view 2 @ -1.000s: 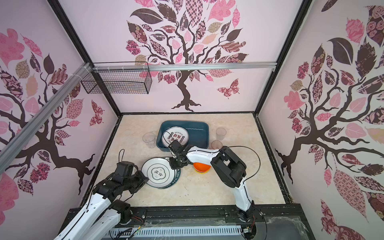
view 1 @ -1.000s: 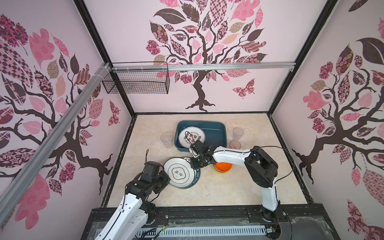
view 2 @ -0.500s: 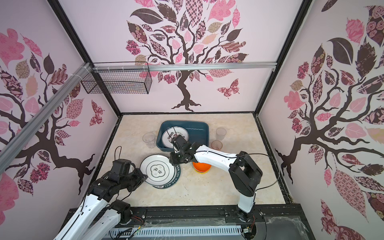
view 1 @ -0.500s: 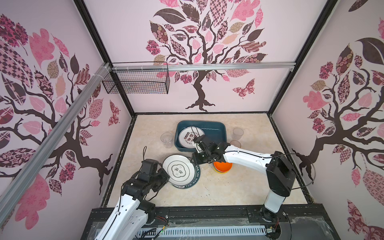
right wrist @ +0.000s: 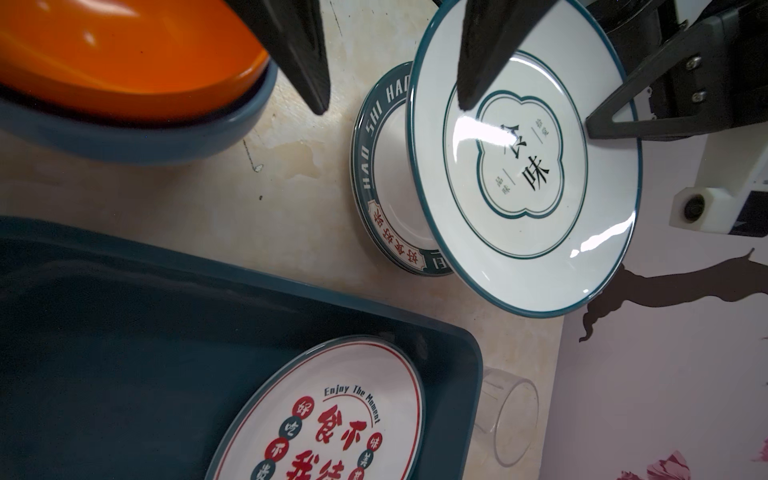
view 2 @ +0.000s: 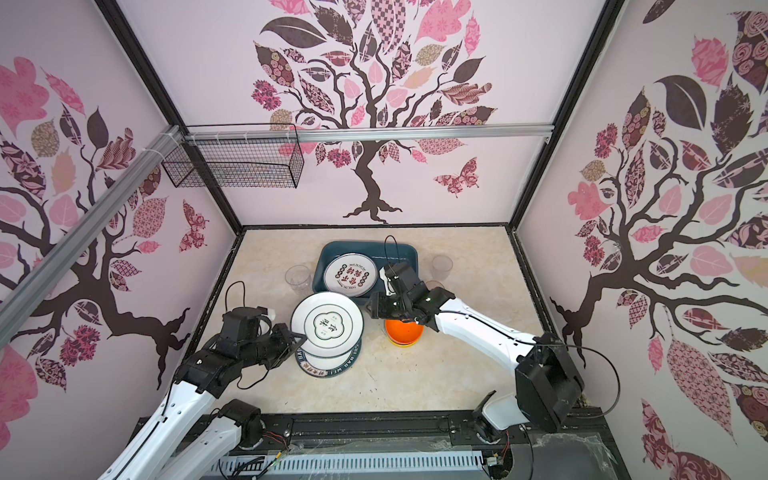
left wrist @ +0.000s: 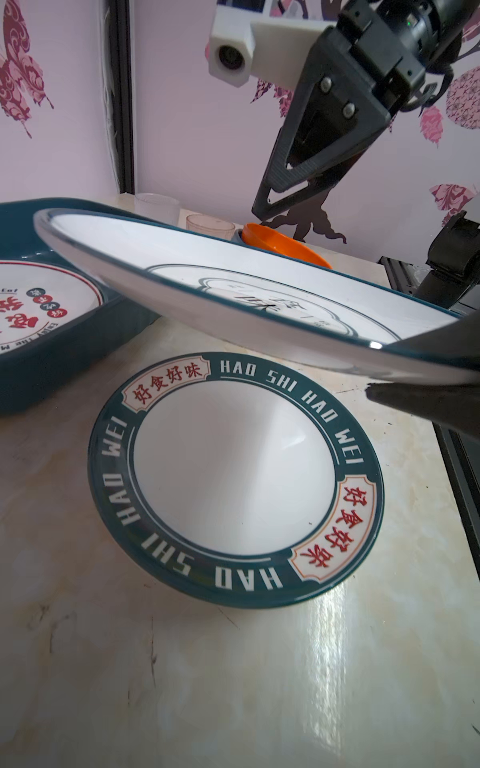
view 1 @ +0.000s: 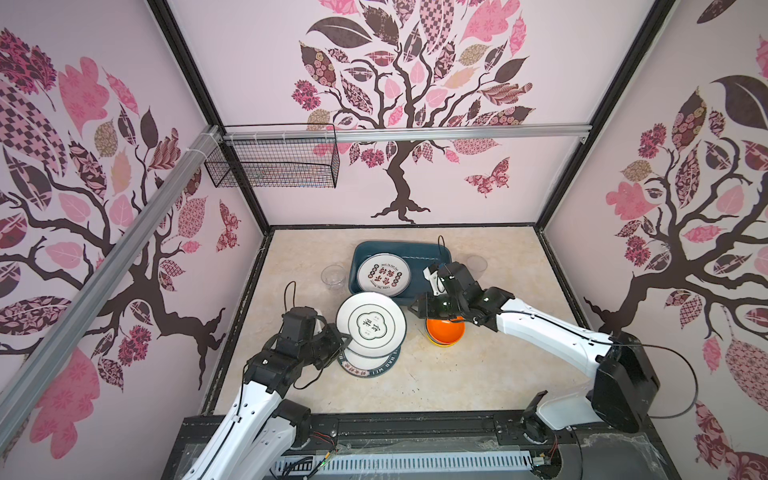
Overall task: Place the mixed dishes into the plastic bin
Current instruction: 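Lift the top white plate off the green-rim plate with both grippers, then carry the white plate into the teal bin with the right gripper while the left releases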
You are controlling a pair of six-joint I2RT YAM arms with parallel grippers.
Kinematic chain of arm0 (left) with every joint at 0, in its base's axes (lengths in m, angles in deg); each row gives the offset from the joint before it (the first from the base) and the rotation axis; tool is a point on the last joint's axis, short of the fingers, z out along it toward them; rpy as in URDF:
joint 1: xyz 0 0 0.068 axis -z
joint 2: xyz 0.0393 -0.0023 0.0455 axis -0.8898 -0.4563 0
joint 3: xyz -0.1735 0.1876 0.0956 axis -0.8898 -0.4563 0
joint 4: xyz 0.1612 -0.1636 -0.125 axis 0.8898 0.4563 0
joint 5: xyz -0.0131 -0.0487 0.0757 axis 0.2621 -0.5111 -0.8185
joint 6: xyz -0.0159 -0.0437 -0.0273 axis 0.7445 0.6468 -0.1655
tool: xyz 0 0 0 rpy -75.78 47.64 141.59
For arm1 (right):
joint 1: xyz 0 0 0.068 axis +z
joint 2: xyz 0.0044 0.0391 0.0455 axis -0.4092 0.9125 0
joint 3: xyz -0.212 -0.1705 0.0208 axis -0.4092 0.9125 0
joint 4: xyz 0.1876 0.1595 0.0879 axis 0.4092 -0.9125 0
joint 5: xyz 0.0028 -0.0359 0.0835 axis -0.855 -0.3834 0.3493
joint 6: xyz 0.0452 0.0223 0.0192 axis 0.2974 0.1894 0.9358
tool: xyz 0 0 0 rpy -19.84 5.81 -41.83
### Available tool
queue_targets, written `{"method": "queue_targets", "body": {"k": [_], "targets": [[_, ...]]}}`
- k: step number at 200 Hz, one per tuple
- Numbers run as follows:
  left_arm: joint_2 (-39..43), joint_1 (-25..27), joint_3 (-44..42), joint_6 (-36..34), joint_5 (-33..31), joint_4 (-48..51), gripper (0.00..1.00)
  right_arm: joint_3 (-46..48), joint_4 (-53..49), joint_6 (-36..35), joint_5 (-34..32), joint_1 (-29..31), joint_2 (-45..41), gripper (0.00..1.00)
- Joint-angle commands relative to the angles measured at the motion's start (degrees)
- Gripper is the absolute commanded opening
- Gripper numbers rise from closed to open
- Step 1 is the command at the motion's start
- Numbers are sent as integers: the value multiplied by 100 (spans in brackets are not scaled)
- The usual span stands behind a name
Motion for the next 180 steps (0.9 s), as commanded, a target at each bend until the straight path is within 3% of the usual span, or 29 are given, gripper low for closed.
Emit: {"method": "queue_targets", "body": {"k": [1,42,100,180], "targets": [[-173,69,476,78,326,-917,0,264,486,340,333,-248,-420,53],[-566,162,621,274,475,-1483,0,520,892,565,671,-487,-673,54],[-1120,698,857,416,333,-2000,0,588,1154,781,679,-721,-777,52],[-1314,783,877,610,393,-2394,0,696,1352,843,776,-808,-869,27]]}}
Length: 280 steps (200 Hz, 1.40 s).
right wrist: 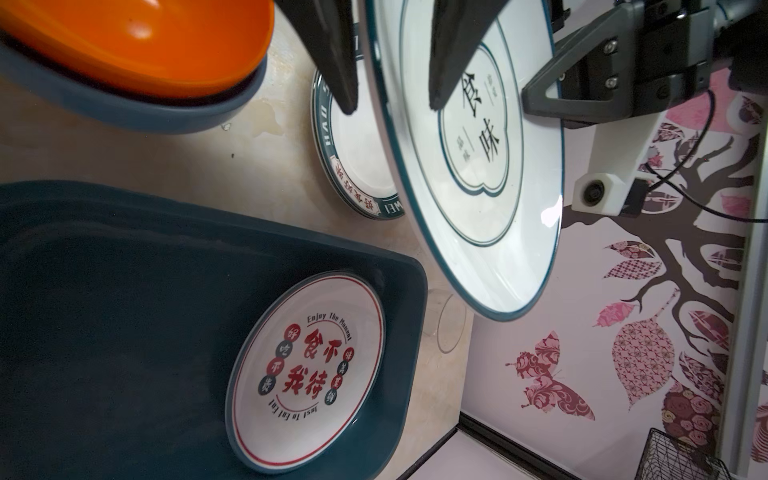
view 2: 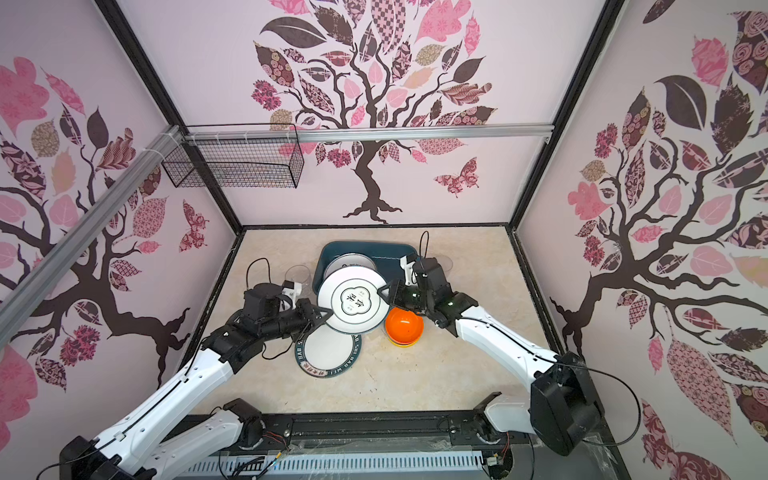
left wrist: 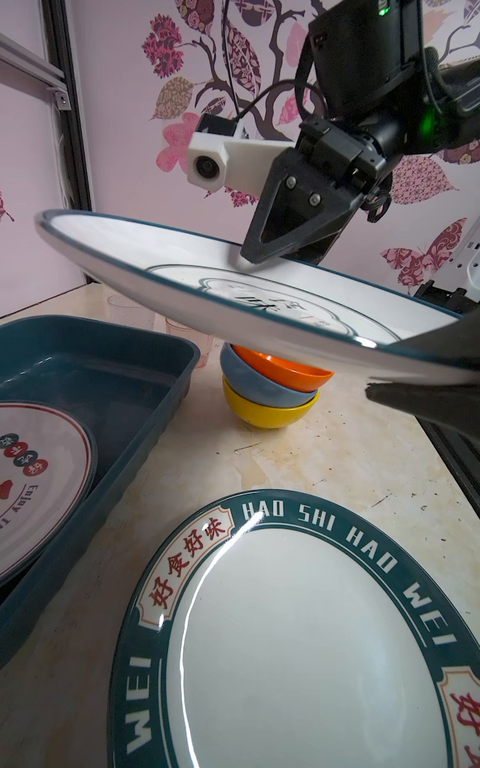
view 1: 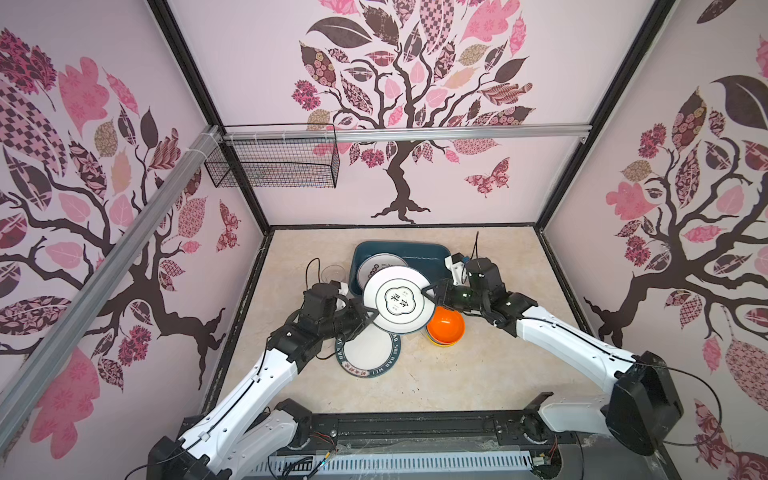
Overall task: Place the mixed dishes into the plastic bin
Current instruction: 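Carry the white plate into the teal bin with the right gripper while the left releases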
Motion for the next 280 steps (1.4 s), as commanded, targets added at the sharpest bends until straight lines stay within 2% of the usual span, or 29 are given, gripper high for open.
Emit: {"method": "queue_targets", "body": {"k": [1,38,57,113,143,203,225,280], "targets": [[36,25,289,61,113,-523,0,26,97,4,71,-41,-263,27],[-14,28,317,71,119,-565,0,28,155,3,74,-60,-236,13],[2,24,320,37,81,-550,0,1,164,-5,28,-69,-236,8],[186,14,353,-105,-343,-151,37,-161,195,-57,-124,-139,-42,5],[397,-76,310,-242,-504,201,48,-318,226,-76,-187,-247,183,4],[1092,-627,-146,-397,-374,740,54,-861,290,-128,-288,-548,997,3],[1304,-695,-239,-476,-402,963,60,-1091,353,-123,-411,-626,1362,3],[1553,-731,-431,-518,-417,1255,61,-1800,442,-58,-602,-739,2361,3]]}}
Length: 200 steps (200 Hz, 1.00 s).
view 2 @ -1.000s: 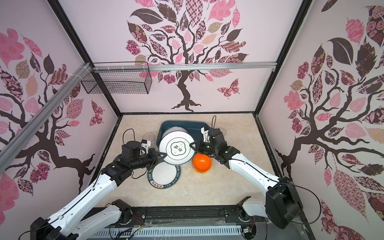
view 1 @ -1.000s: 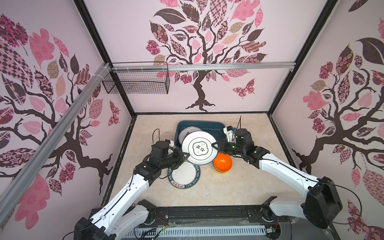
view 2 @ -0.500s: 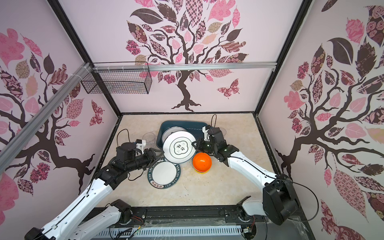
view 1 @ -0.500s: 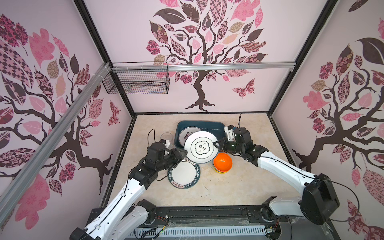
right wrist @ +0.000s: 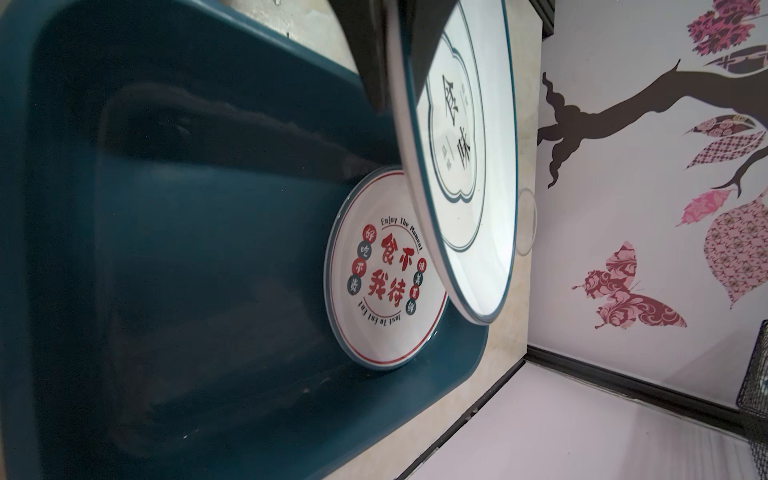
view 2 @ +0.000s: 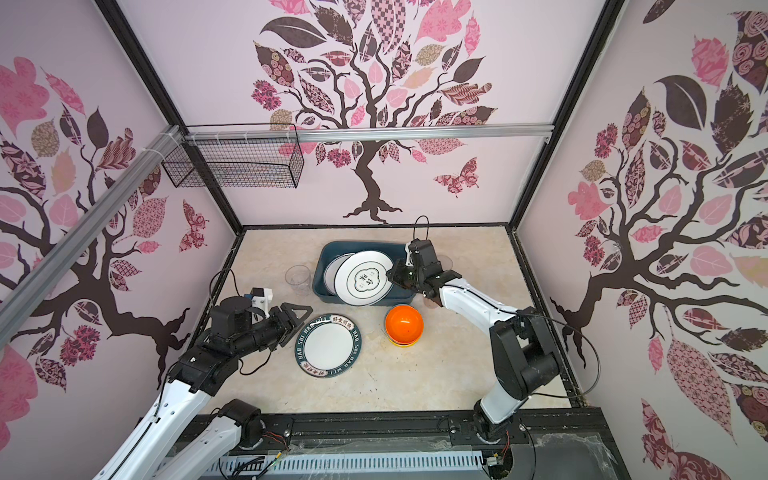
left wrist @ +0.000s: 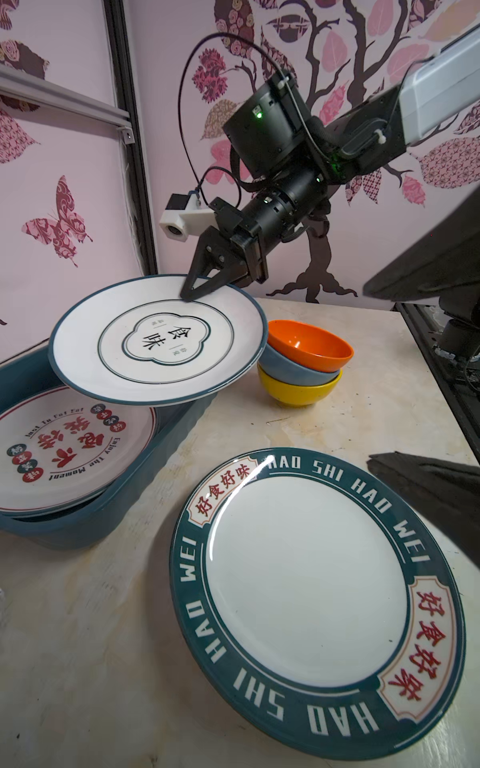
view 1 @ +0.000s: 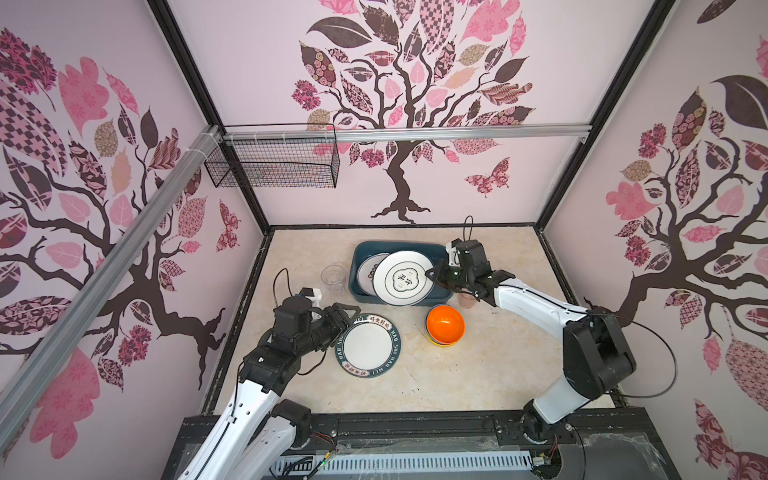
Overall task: Place the mixed dishes into the plastic bin
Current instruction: 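Carry the white plate into the teal bin with the right gripper while the left releases, then lower the white plate upright against the red-print plate in the bin with the right gripper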
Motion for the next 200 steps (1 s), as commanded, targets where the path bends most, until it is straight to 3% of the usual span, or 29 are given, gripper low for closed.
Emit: {"method": "queue_targets", "body": {"k": [1,94,200], "targets": [[105,-25,-195,-112,-26,195,61,-525,273,32,-109,-46,396,3],[111,-34,-304,-78,-47,256,62,-1417,368,159,-169,-70,1731,3],[143,-43,-480,-4,-9,202,62,-1759,407,238,-146,-72,2365,4]]}}
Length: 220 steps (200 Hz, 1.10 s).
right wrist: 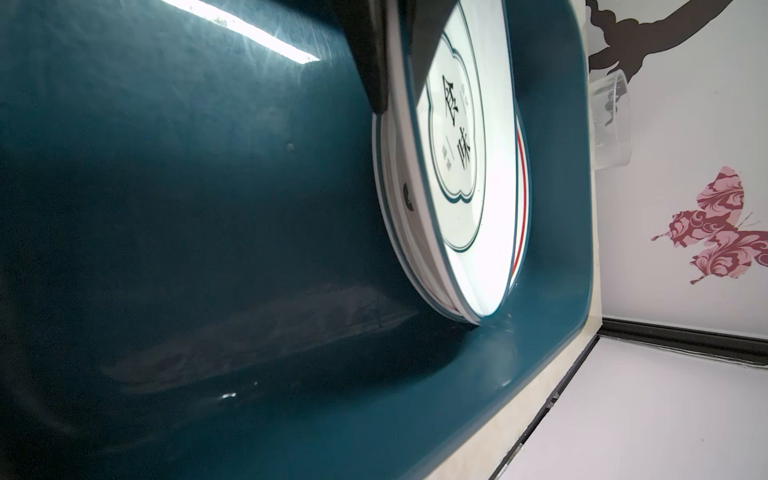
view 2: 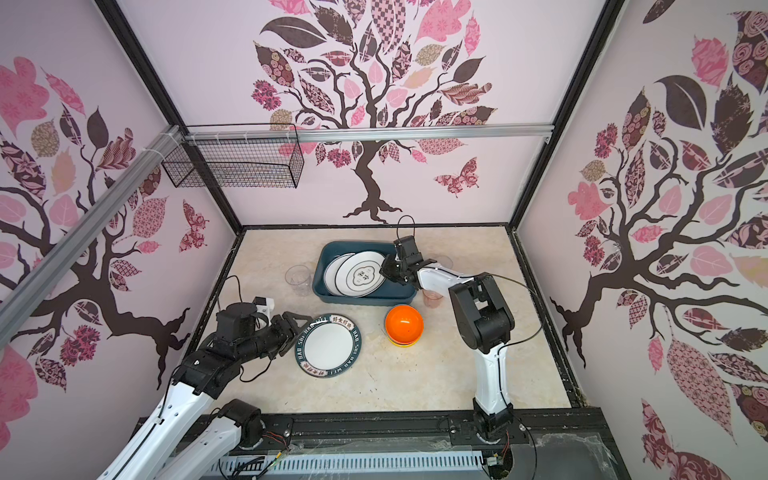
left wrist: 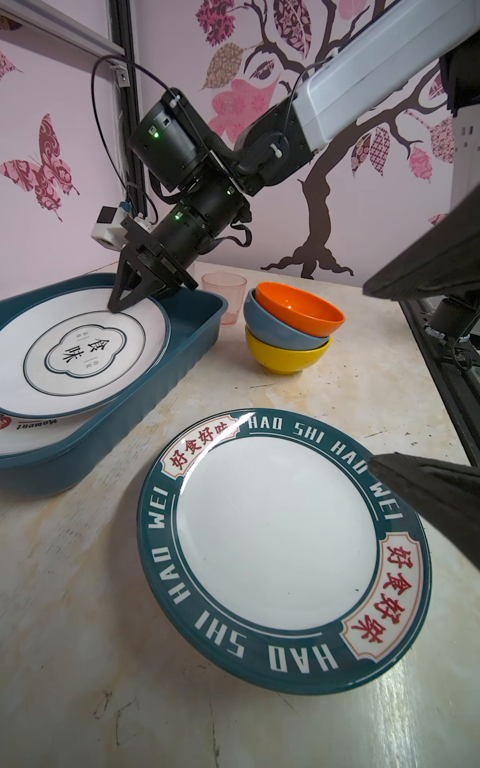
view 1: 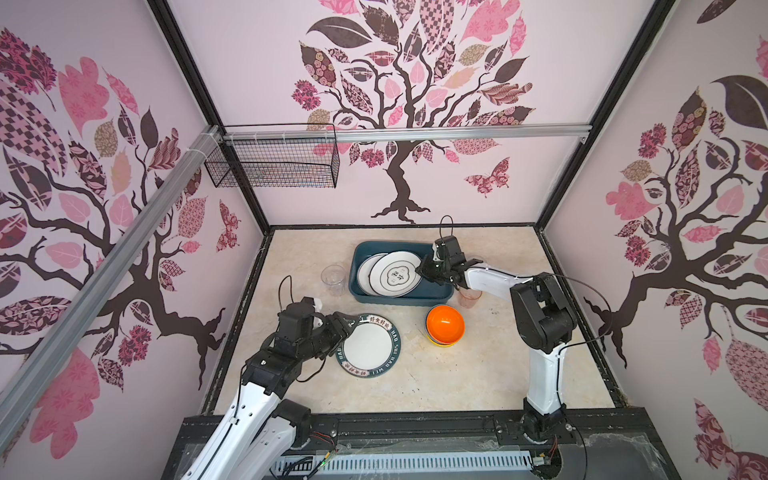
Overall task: Place the mixed dishes into the plastic bin
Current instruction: 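Lower the white plate upright against the red-print plate in the bin with the right gripper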
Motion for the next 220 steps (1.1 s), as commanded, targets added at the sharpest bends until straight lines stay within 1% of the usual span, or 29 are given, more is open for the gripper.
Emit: {"method": "queue_targets", "body": {"k": [1,116,220], "targets": [[58,-28,-168,15,13,-53,62,-297,235,83,51,-20,164,4],[164,-28,-364,153,57,-142,62,-627,223,149,12,-18,495,4],[181,-33,-520,260,109,-263,62,-720,246,219,-43,-17,687,4]]}}
